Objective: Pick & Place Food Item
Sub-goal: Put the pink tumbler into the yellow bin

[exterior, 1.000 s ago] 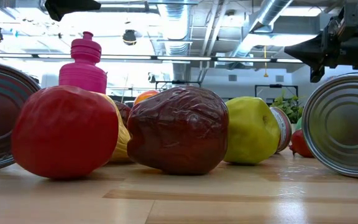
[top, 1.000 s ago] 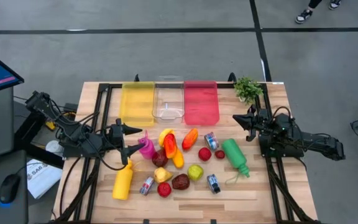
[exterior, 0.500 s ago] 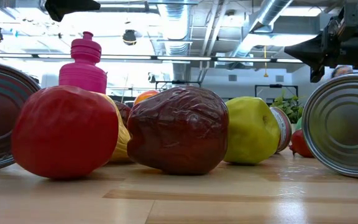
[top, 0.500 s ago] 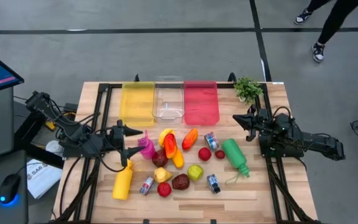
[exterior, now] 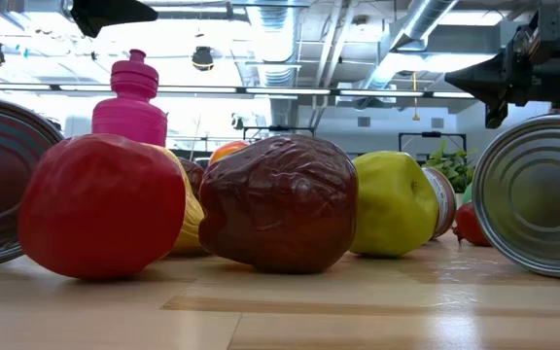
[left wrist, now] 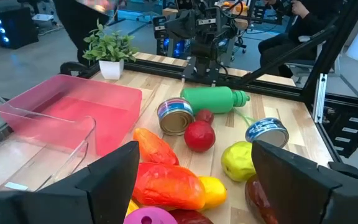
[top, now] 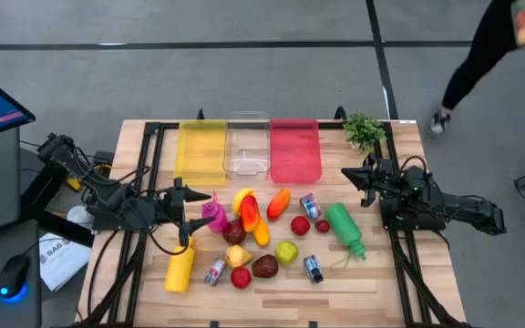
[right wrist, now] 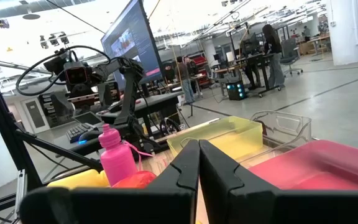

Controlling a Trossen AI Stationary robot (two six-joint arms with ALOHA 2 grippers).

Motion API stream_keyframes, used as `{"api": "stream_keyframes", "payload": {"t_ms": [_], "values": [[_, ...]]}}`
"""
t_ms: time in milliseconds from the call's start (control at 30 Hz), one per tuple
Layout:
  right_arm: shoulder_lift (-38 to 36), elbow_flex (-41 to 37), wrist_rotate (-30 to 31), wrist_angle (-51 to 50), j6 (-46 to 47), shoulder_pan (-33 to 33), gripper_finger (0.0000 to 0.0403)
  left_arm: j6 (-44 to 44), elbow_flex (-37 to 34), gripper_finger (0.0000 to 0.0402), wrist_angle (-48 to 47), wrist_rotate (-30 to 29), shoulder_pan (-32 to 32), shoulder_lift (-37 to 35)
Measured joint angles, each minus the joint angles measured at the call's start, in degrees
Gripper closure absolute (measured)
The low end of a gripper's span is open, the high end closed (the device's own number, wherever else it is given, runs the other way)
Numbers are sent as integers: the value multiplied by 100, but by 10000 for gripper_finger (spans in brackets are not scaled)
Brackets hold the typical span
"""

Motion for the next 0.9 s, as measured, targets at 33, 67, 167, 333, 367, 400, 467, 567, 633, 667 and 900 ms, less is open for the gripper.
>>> {"api": "stream_keyframes", "payload": {"t_ms": [33, 67, 167, 333, 367, 400, 467, 567, 633, 667, 900], "values": [[0, -1, 0, 0, 0, 1, 397, 0, 0, 100, 0, 1, 0, 0], [0, -1, 0, 0, -1, 0, 397, 2, 0, 100, 0, -1, 0, 0], [0, 0, 0, 1, 0, 1, 397, 0, 0, 100, 0, -1, 0, 0], [0, -1, 0, 2, 0, 0, 397, 0, 0, 100, 0, 0, 0, 0], [0, -1, 0, 1, 0, 0, 397, 0, 0, 100, 0, 4, 0, 0], [0, 0, 0, 2, -1, 2, 397, 0, 0, 100, 0, 18, 0, 0], [0, 0, 0, 2, 0, 0, 397, -11, 0, 100, -10, 54, 0, 0], [0, -1, 1, 2, -1, 0, 397, -15, 0, 100, -50, 56, 0, 0], [0, -1, 0, 2, 0, 0, 397, -15, 0, 100, -54, 56, 0, 0], [0, -1, 0, 2, 0, 0, 397, -15, 0, 100, -62, 59, 0, 0], [0, -1, 2, 4, 0, -7, 397, -140, 0, 101, -125, 141, 0, 0]]}}
